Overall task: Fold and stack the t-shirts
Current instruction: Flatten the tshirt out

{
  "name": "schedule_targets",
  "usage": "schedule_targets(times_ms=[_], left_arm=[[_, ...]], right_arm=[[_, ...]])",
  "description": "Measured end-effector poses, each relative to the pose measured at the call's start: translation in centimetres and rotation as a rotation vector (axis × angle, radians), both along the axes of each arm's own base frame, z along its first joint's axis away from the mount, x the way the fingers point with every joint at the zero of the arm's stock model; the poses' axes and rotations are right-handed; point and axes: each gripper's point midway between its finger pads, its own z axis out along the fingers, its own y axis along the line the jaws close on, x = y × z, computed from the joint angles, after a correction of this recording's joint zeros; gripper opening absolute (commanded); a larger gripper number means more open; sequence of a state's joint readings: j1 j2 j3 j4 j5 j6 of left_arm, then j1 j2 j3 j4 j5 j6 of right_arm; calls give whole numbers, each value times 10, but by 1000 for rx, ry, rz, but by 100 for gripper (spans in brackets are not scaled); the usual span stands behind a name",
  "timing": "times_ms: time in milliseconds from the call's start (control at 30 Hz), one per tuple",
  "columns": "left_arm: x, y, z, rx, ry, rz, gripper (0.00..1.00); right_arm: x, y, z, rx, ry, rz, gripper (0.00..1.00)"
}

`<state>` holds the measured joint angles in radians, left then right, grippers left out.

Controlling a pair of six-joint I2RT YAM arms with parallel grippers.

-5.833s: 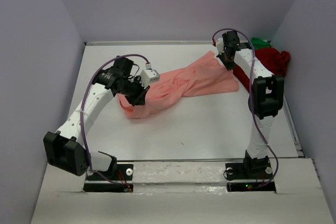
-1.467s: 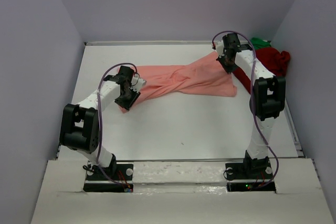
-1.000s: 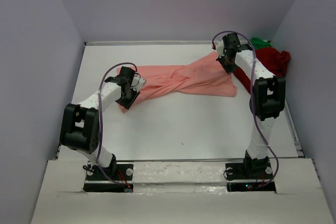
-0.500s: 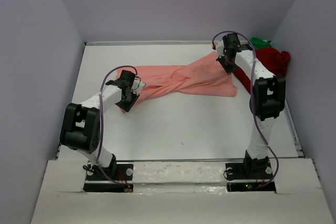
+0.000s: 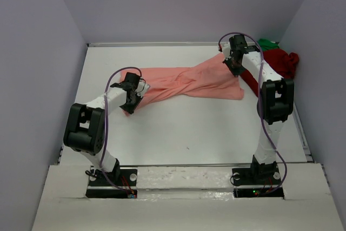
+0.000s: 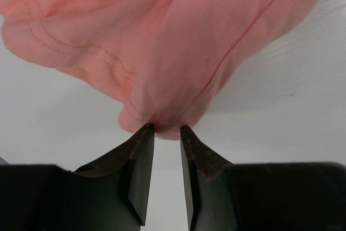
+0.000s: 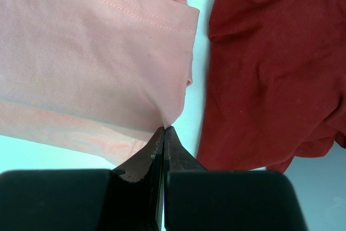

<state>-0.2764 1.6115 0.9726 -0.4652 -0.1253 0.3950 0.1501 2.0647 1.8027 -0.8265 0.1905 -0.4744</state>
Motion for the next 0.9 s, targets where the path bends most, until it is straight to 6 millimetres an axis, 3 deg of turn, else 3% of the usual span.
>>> schedule_targets(times_ms=[100,133,167,233,567,600,633,767,900], left_arm=[[3,1,-2,10,-6,4,34],[3,2,-3,11,-4,5,31],[3,2,-3,14,-3,5,20],[3,2,-4,16,-4,5,15],[-2,3,-13,28,19,3,12],[-1,4,-13,30,17,4,13],[-1,4,-13,30,16,4,22],[-1,4,-13,35,16,5,38],[-1,5,-12,38,15,6,45]], right_arm=[[0,0,0,0,1,0,0],[0,0,0,0,1,0,0],[0,0,0,0,2,0,0],[0,0,0,0,2,0,0],[-1,0,0,-1,4,0,0],[-1,0,0,-1,4,0,0],[-1,0,0,-1,4,0,0],[-1,0,0,-1,4,0,0],[-1,0,0,-1,4,0,0]])
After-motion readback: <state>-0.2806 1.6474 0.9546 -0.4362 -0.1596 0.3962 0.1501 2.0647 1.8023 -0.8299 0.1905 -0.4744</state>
